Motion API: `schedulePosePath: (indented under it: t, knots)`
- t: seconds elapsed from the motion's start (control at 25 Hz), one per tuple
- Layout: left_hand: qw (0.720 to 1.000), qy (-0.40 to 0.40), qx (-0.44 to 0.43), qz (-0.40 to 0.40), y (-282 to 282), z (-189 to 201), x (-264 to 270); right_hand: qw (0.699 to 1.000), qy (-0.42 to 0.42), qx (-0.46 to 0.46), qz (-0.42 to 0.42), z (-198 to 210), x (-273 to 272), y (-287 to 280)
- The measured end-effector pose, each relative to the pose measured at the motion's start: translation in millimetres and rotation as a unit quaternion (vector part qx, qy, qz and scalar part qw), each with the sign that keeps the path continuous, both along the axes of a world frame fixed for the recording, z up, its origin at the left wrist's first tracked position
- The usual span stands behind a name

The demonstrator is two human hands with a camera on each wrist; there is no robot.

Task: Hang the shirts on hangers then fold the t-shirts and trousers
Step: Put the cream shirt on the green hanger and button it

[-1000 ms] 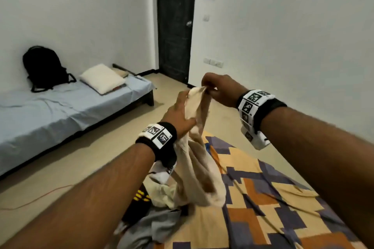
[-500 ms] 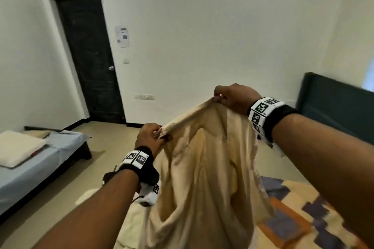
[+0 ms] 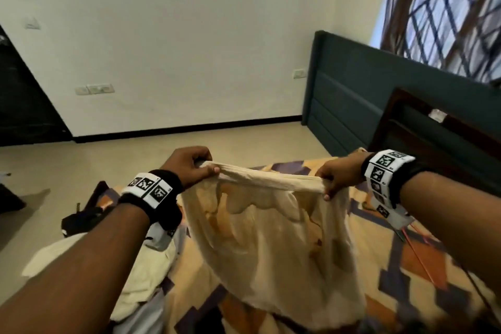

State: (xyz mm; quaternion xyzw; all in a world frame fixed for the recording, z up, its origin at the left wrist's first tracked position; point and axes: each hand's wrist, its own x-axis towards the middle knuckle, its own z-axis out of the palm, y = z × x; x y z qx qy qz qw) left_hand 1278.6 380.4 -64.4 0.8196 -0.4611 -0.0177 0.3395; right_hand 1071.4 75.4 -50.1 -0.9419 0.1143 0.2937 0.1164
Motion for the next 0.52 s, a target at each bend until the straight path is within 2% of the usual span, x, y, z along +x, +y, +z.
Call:
schedulePosePath:
  t: [0.08,0.12,0.2,0.28,0.36,0.44,0.52]
  knots:
    - [1.000,-0.017,0.007,0.022,-0.2,-13.3,-3.6,0.998,-0.004,0.057,-0.040,-38.2,-24.5,-1.8]
    - [0.999,-0.016,0.016,0.039,1.5,-18.7,-5.1,0.988,-0.034,0.118,-0.096,-50.8,-37.3,-3.3]
    - [0.997,0.011,0.035,0.072,7.2,-29.3,-10.0,0.936,-0.122,0.239,-0.229,-64.7,-60.6,-7.0]
    - [0.995,0.059,0.031,0.078,13.1,-37.9,-18.7,0.881,-0.188,0.298,-0.315,-61.1,-86.0,-3.4]
    - [0.994,0.071,0.075,0.044,20.1,-33.6,-32.4,0.855,-0.206,0.339,-0.335,-48.2,-114.4,1.9]
    - [0.988,0.070,0.135,-0.006,23.9,-13.7,-46.1,0.843,-0.174,0.382,-0.335,-27.9,-144.1,4.2]
    - [0.989,0.081,0.108,-0.058,14.9,13.8,-51.5,0.826,-0.156,0.414,-0.349,-11.1,-166.6,-0.8]
